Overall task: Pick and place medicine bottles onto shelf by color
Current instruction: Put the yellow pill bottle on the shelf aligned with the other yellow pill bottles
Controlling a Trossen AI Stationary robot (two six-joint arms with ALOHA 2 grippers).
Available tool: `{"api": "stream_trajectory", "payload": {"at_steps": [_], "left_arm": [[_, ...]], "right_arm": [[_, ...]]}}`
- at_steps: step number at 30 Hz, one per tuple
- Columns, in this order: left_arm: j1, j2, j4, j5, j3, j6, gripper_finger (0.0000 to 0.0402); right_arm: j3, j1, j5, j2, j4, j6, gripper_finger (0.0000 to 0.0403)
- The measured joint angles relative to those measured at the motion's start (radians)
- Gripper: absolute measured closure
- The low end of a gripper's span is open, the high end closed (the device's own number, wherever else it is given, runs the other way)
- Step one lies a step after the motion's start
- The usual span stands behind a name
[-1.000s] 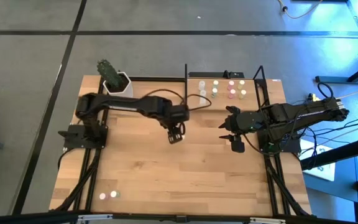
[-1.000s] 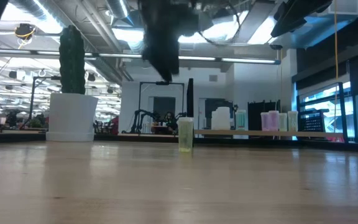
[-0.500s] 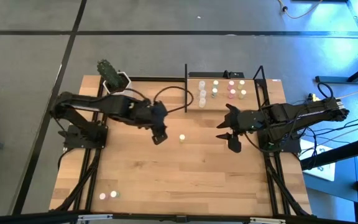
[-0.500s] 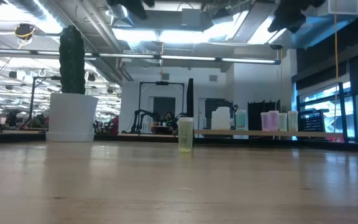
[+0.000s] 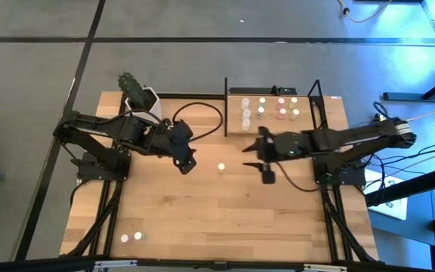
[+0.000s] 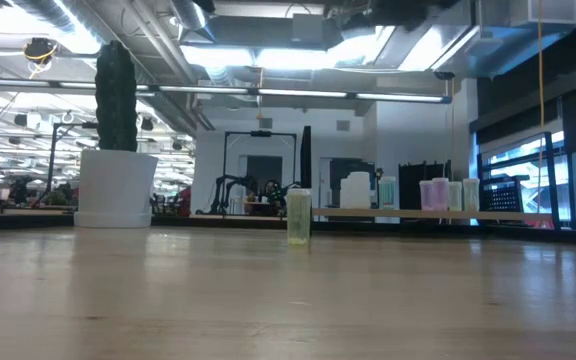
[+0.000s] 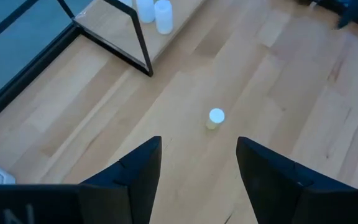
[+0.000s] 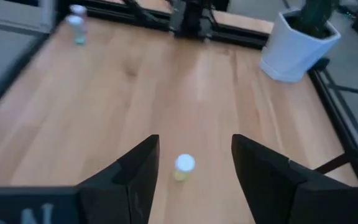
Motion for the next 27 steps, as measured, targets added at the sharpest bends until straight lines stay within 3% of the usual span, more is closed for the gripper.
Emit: {"api": "stream_trajectory", "payload": {"at_steps": [5, 16, 27], "left_arm": [[0.000, 0.000, 0.000, -0.001, 0.000, 0.000, 0.0200], [0.000, 0.000, -0.010, 0.000, 0.000, 0.002, 0.0200], [0.001, 0.000, -0.052, 0.000, 0.000, 0.000, 0.0200]], "right_arm": [[0.000, -0.084, -0.065, 0.126, 0.063, -0.008, 0.0199], [0.000, -0.160, -0.349, 0.396, 0.248, -0.084, 0.0199], [0.000, -0.172, -0.359, 0.547, 0.341, -0.161, 0.0199]]}}
